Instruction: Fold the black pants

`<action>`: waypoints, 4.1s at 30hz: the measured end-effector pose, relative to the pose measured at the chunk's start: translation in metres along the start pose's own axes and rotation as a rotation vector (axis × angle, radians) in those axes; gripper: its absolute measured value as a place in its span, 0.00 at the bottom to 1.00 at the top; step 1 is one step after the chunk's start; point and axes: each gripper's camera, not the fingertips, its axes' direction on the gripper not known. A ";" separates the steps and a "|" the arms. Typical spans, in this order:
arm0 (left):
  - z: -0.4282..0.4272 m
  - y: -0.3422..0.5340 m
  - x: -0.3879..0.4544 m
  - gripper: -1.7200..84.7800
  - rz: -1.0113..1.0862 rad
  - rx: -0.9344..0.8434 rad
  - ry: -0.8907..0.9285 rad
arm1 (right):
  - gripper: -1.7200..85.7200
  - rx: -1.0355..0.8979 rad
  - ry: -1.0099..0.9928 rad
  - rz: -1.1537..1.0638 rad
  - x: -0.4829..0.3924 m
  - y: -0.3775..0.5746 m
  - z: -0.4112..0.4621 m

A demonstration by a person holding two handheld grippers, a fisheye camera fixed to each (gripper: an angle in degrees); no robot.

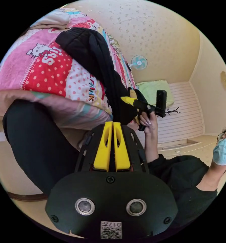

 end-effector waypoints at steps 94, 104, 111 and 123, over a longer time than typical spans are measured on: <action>0.324 -0.005 0.058 0.04 0.348 -0.243 -0.494 | 0.05 0.333 -0.222 0.274 0.127 0.158 -0.103; 0.276 -0.003 0.051 0.03 0.316 -0.197 -0.440 | 0.20 0.132 -0.178 -0.035 -0.003 -0.033 -0.044; 0.227 -0.011 0.032 0.04 0.197 -0.188 -0.282 | 0.23 -0.173 0.220 -0.138 -0.080 -0.139 0.093; 0.040 -0.016 -0.065 0.03 0.018 0.132 0.436 | 0.04 0.078 0.340 -0.028 -0.027 -0.122 0.020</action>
